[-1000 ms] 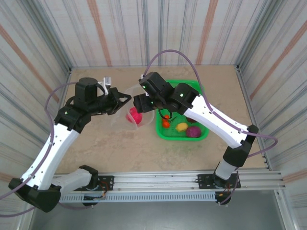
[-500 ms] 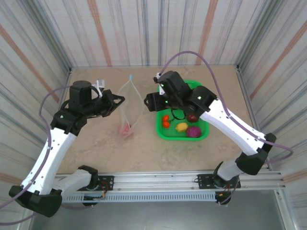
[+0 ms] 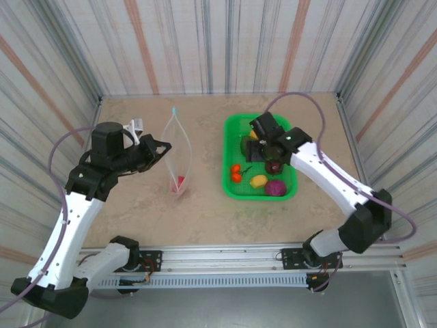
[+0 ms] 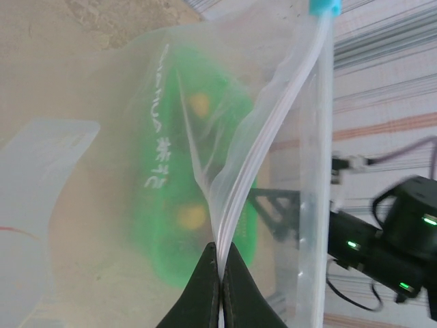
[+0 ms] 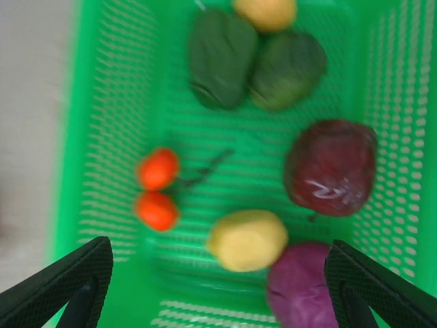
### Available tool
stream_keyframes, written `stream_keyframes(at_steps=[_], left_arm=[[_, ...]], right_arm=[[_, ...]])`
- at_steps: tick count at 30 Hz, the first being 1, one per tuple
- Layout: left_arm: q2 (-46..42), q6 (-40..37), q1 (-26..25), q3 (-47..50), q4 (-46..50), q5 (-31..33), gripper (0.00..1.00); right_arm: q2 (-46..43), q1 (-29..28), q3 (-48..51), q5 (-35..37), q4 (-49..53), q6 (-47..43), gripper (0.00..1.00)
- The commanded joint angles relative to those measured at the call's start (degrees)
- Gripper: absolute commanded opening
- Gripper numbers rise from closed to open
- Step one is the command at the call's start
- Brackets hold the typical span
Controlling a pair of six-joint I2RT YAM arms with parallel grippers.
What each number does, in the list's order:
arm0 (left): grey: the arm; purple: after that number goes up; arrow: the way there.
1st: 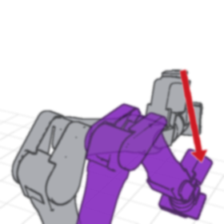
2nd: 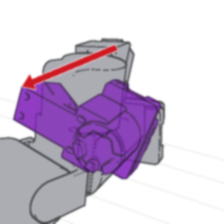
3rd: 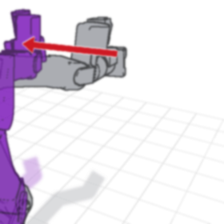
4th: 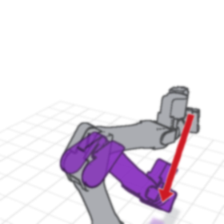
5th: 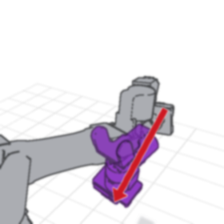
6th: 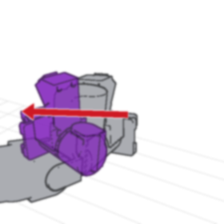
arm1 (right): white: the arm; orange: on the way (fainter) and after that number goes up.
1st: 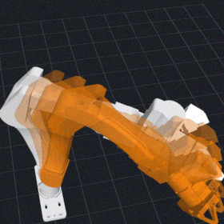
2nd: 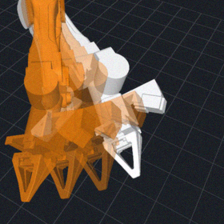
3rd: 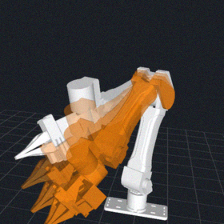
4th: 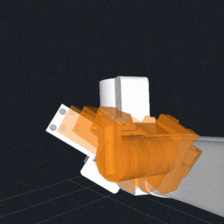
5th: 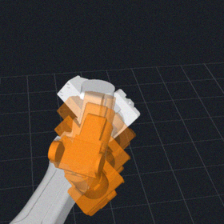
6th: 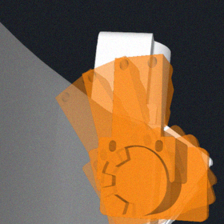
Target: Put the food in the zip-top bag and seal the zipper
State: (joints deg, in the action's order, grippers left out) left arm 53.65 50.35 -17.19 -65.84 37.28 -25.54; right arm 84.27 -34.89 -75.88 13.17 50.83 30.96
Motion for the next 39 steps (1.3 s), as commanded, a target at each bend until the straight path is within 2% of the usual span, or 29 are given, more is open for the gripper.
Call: stream_keyframes(at_steps=[1, 5, 9, 22, 26, 32, 39], left_arm=[[-1.10, -1.64, 0.38, 2.32, -0.81, -1.45, 0.00], [-1.09, -2.75, 0.35, 3.05, -0.58, -1.78, 0.00], [-1.10, -3.41, 0.40, 3.73, -0.63, -2.06, 0.00], [-1.31, -3.96, 0.40, 6.58, -0.97, -2.85, 0.00], [-1.01, -3.45, 0.40, 7.06, -1.59, -3.35, 0.00], [-1.11, -3.24, 0.38, 6.83, -1.25, -3.60, 0.00], [-0.79, -6.46, 0.40, 4.26, 2.60, -1.81, 0.00]], right_arm=[[3.39, 1.25, 1.72, 7.75, 2.04, -0.24, 0.94], [7.94, 4.00, 2.80, 7.34, -0.74, -0.81, 1.00], [12.76, 5.58, 2.19, 6.39, -2.94, -0.32, 0.99], [23.22, 8.60, 0.86, 10.15, -6.53, 1.56, 0.99], [24.12, 9.97, 1.42, 7.73, -10.10, 0.88, 0.92], [22.77, 9.39, 1.36, 6.00, -11.08, -0.50, 0.70], [12.08, 7.71, 2.74, 5.29, -8.77, -0.42, 0.68]])
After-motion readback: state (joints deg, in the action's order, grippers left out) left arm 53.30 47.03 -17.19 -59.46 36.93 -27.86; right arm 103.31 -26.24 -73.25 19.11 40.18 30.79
